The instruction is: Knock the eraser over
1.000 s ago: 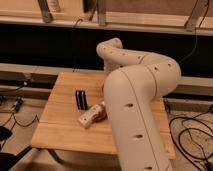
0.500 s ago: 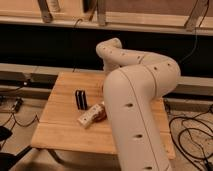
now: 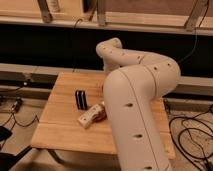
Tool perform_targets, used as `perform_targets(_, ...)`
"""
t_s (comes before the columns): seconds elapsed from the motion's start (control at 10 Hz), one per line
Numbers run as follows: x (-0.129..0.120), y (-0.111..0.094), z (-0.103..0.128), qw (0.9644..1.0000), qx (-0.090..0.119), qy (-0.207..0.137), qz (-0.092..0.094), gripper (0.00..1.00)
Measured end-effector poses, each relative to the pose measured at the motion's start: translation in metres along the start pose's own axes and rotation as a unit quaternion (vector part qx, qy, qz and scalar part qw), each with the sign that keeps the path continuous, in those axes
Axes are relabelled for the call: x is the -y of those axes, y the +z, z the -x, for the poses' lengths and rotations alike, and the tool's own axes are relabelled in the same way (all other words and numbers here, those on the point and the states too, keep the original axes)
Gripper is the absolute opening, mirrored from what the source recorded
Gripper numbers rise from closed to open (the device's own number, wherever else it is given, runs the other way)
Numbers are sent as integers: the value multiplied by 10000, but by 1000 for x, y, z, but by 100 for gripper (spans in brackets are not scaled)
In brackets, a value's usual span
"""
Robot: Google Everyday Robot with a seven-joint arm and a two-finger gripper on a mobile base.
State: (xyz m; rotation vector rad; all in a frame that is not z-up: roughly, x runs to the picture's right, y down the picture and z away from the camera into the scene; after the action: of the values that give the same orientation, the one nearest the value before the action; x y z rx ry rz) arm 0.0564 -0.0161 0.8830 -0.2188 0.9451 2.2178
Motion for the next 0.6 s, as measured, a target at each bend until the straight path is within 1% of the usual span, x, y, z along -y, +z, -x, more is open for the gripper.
perform_targets(0.1, -8, -3, -2, 9999, -14, -133, 65, 0)
perform_targets(0.2, -28, -11, -13, 9985, -36, -508, 191, 0)
perform_targets(0.3, -52, -22, -31, 9944, -29, -1014, 309, 0)
perform_targets(0.4, -67, -29, -46, 9897, -38, -1374, 388, 0)
perform_targets(0.5, -81, -37, -62, 9832, -35, -1769, 456, 0)
perform_targets(0.6, -89, -42, -75, 9771, -33, -2065, 508, 0)
